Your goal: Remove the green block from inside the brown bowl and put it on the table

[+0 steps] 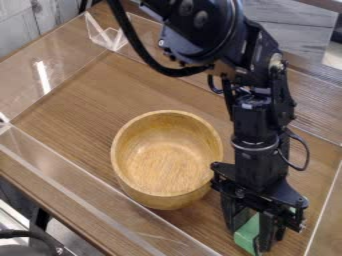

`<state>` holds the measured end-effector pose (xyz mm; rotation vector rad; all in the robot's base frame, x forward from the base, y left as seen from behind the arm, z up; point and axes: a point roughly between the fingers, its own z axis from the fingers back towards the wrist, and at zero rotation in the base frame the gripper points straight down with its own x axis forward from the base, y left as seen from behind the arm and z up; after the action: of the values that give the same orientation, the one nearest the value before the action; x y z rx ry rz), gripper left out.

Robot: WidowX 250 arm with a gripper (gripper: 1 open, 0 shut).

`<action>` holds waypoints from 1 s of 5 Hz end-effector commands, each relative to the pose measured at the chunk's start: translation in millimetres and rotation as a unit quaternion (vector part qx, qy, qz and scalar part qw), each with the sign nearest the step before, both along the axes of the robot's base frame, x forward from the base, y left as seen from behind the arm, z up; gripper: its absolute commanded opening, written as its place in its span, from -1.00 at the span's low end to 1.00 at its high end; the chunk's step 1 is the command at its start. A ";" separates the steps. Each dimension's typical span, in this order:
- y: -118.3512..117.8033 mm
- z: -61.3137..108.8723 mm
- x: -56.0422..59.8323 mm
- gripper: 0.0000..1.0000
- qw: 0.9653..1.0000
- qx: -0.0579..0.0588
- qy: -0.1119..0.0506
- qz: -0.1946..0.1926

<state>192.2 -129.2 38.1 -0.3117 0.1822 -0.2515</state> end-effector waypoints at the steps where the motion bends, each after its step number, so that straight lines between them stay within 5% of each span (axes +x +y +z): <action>1: -2.5 7.1 2.1 -1.00 1.000 -0.008 -0.005 0.000; 5: 2.6 7.8 -5.2 -1.00 1.000 -0.015 0.021 0.007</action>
<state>179.6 -125.9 38.4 -0.3390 0.2557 -0.2352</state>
